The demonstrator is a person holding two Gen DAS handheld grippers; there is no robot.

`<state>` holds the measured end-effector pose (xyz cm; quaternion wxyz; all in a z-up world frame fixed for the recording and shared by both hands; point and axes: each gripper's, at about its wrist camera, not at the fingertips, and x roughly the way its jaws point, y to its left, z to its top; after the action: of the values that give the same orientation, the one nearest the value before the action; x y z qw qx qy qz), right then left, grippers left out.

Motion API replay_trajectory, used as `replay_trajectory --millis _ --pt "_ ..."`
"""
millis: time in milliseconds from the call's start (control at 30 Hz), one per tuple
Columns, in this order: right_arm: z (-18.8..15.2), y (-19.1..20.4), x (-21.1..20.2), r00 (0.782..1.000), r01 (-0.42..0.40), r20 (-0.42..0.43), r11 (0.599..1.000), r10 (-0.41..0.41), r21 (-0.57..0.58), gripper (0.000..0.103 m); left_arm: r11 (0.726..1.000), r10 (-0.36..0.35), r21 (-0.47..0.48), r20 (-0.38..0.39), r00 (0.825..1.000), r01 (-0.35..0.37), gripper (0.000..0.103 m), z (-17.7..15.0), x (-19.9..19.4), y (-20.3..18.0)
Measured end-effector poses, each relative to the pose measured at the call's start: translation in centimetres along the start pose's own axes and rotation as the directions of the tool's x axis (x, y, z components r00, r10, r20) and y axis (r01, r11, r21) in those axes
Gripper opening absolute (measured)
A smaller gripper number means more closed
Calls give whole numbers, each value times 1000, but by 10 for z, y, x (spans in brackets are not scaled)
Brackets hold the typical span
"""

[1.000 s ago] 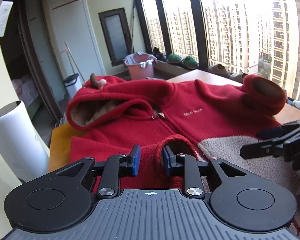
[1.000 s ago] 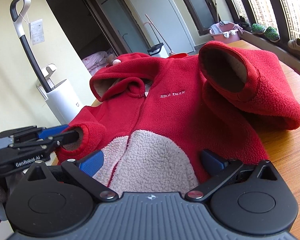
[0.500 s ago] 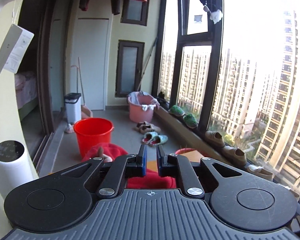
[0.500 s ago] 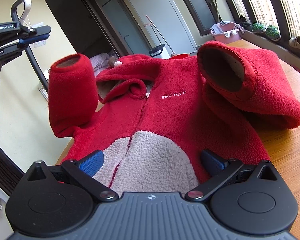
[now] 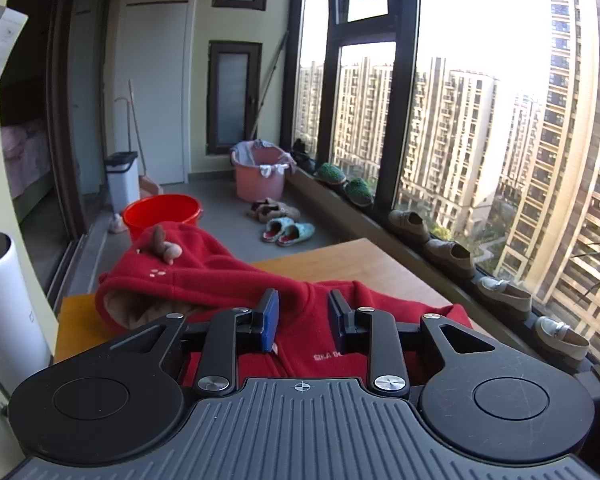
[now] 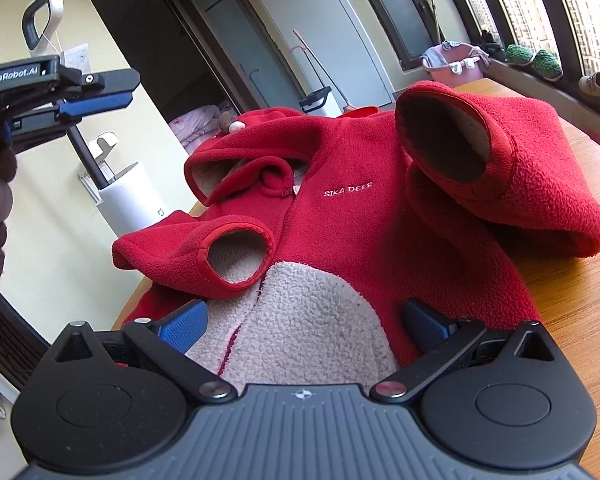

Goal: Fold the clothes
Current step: 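Lift the sleeve upward with the left gripper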

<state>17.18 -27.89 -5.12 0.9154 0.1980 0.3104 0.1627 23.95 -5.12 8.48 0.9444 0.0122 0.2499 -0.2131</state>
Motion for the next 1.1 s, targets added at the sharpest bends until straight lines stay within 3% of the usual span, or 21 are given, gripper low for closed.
replay_trajectory --millis 33,100,200,300,533,567,600,633,700,867,967,1100 --pt "0 3 1 1000 12 -5 1000 -12 -15 103 1000 13 -9 -6 1000 -13 46 -7 -2 3" --pt "-1 8 3 999 37 -14 998 -37 -43 103 997 46 58 6 999 -46 67 -19 -5 -1" --pt "-2 13 5 998 58 -19 996 -60 -69 103 945 74 320 1 997 -70 78 -45 -2 -26" --pt "-1 10 5 999 49 -15 997 -50 -58 103 865 73 501 -52 996 -37 78 -74 11 -45" --pt "-2 5 3 1000 26 -3 999 -26 -31 103 684 189 724 -67 980 -83 76 -115 51 -54" --pt "-2 4 3 1000 22 -1 999 -22 -26 103 676 206 732 -77 976 -85 58 -117 58 -53" --pt "-2 4 3 1000 17 1 1000 -17 -21 103 688 213 721 -101 972 -76 33 -115 64 -51" --pt "-2 3 2 1000 12 3 1000 -12 -15 103 721 206 691 -132 970 -59 24 -108 68 -47" --pt "-2 2 1 1000 3 7 1000 -3 -5 103 803 172 593 -145 974 -54 21 -81 60 -36" --pt "-2 0 0 1000 -5 13 1000 5 5 103 931 151 335 13 988 -147 15 14 29 -15" --pt "-3 -2 -1 1000 -13 18 1000 13 14 103 968 124 208 84 989 -139 14 56 14 -8" --pt "-3 -4 -3 1000 -21 23 999 21 24 103 983 90 147 126 988 -108 14 81 9 -10"
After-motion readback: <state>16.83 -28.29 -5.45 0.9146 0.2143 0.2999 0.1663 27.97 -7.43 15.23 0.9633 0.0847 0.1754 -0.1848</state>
